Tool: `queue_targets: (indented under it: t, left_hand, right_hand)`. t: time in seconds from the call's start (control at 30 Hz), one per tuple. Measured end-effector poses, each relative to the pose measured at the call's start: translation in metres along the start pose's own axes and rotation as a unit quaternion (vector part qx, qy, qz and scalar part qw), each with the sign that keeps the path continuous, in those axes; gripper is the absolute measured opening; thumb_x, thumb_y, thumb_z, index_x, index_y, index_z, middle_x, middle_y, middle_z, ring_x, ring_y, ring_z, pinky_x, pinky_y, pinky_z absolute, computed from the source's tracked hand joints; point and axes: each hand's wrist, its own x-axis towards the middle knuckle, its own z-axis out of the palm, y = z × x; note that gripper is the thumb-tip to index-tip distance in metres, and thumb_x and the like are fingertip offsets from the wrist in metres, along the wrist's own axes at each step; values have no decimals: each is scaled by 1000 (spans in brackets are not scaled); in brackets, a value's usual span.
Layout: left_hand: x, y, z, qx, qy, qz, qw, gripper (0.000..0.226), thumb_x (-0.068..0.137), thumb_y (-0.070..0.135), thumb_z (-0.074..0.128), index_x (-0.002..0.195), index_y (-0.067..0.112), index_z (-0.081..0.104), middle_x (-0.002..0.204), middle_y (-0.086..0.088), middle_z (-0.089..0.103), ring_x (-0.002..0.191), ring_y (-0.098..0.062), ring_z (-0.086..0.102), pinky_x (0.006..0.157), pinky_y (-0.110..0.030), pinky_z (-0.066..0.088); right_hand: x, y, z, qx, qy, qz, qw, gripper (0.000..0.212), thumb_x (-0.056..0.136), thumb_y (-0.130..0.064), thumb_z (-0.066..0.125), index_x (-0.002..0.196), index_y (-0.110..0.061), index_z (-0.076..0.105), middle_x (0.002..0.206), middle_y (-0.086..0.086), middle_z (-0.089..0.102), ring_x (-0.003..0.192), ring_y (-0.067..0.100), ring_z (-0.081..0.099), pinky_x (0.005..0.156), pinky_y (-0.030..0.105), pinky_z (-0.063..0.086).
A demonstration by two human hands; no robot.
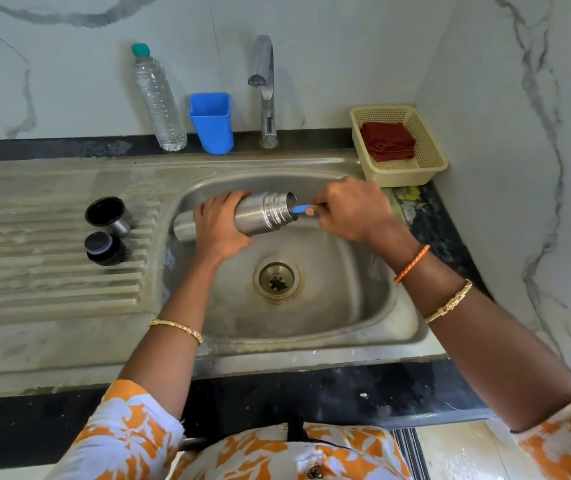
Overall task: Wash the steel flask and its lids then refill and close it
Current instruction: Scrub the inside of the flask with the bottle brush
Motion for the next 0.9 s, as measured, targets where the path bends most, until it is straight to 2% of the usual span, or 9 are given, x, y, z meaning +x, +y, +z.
queue_targets:
  t: [0.1,0.2,0.27,0.33,0.4,0.5,0.57,0.7,0.9]
  left_hand:
    - [-9,4,15,55,114,49,991,74,50,13,86,120,18,60,115,-6,63,109,-29,54,105,-50,30]
    - [-16,5,23,69,216,84,970,67,55,9,82,118,17,59,117,-6,62,114,-26,51,106,-52,28]
    - [-18,7,25,73,255,99,959,68,57,6,81,119,19,57,119,-5,61,118,-24,46,108,-51,20]
    - [-18,9,24,74,268,109,954,69,56,5,80,120,19,56,119,-5,61,120,-23,43,110,-48,14]
    - [-15,9,22,72,249,110,959,69,56,6,81,120,18,57,119,-6,61,119,-24,43,110,-49,14]
    - [-10,7,21,40,177,84,980,70,53,12,84,119,15,60,116,-7,63,113,-27,51,105,-54,27]
    - [-7,6,15,-13,109,62,992,74,50,13,86,120,13,60,116,-8,63,110,-30,54,103,-49,30]
    - [0,5,-2,-83,-64,56,993,83,48,8,86,125,14,58,119,-6,62,110,-29,55,100,-41,35]
    - [14,4,-21,-35,-245,29,968,86,50,12,85,128,27,52,112,3,60,100,-21,56,91,-40,45]
  right_hand:
    - [9,6,-15,170,-180,50,968,32,96,-29,45,83,-12,69,63,2,50,56,15,49,49,23,33]
    - [20,28,-11,410,-373,168,815,34,101,-27,36,77,-12,54,46,-7,30,32,4,20,30,15,15]
    - [21,44,-2,494,-412,199,740,33,101,-29,35,77,-11,49,44,-9,28,30,1,16,27,14,11]
    - [19,48,6,524,-412,203,717,34,99,-33,40,75,-12,48,43,-9,29,29,0,17,27,14,12]
    - [15,43,6,517,-374,208,741,35,96,-38,48,72,-12,51,44,-8,31,29,1,19,28,13,13]
    - [5,23,-4,364,-203,123,901,38,91,-42,56,65,-15,63,49,-2,41,33,6,34,36,16,26]
    - [-5,5,-13,174,-86,41,980,39,92,-45,54,74,-14,68,61,4,56,57,14,56,51,23,37]
    - [-29,-17,-14,-57,16,-28,998,37,96,-44,44,98,-15,65,94,11,66,86,32,61,63,31,35]
    - [-34,-15,10,-33,19,15,999,29,97,-36,46,98,-15,66,98,9,67,91,33,61,67,32,33]
